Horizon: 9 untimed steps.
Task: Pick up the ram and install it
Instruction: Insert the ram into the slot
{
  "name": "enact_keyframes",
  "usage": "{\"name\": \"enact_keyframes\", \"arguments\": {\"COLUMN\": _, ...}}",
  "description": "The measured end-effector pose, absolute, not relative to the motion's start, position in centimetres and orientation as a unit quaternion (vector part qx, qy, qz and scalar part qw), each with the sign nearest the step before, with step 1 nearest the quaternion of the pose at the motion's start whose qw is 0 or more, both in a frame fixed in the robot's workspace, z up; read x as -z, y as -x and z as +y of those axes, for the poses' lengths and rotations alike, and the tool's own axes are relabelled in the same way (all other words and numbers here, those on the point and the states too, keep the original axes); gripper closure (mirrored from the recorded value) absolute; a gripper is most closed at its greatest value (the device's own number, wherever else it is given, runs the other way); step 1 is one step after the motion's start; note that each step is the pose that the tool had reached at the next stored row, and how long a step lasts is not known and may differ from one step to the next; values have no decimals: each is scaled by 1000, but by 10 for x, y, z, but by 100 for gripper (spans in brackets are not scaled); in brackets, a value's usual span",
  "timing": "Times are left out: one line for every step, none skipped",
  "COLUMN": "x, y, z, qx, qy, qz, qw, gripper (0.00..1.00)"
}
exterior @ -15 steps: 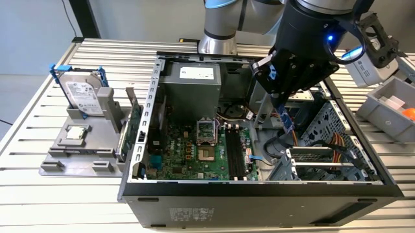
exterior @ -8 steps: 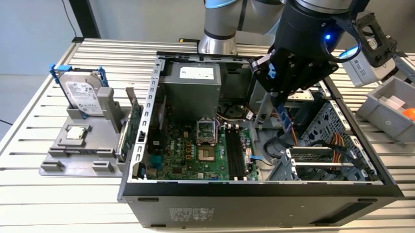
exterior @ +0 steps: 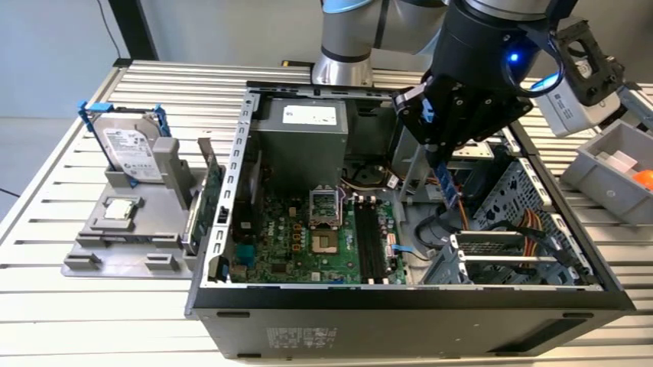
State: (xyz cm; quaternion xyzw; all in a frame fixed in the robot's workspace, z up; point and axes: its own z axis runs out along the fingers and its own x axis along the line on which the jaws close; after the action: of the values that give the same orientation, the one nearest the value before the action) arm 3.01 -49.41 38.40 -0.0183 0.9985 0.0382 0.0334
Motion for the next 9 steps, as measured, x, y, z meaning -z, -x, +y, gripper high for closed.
{"name": "enact_keyframes", "arguments": {"x": -384, "y": -30, "z": -494, "qx": -38, "qy": 17, "qz": 999, "qw": 33, "gripper": 100}}
{"name": "enact_keyframes", "arguments": {"x": -384, "y": -30, "z": -494, "qx": -38, "qy": 17, "qz": 999, "qw": 33, "gripper": 100}}
{"name": "enact_keyframes", "arguments": {"x": -384, "y": -30, "z": -494, "qx": -38, "qy": 16, "qz": 999, "qw": 33, "gripper": 100}}
{"name": "enact_keyframes", "arguments": {"x": -384, "y": -30, "z": -494, "qx": -38, "qy": 16, "qz": 999, "qw": 33, "gripper": 100}}
{"name": "enact_keyframes", "arguments": {"x": -384, "y": -30, "z": -494, "qx": -38, "qy": 16, "qz": 999, "qw": 33, "gripper": 100}}
{"name": "enact_keyframes", "arguments": {"x": -384, "y": -30, "z": -494, "qx": -38, "qy": 16, "qz": 999, "qw": 33, "gripper": 100}}
{"name": "enact_keyframes", "arguments": {"x": -384, "y": -30, "z": -494, "qx": -38, "qy": 15, "qz": 999, "qw": 33, "gripper": 100}}
{"name": "enact_keyframes", "arguments": {"x": -384, "y": -30, "z": -494, "qx": -38, "qy": 15, "qz": 999, "qw": 33, "gripper": 100}}
{"name": "enact_keyframes", "arguments": {"x": -383, "y": -30, "z": -494, "qx": -38, "qy": 15, "qz": 999, "qw": 33, "gripper": 100}}
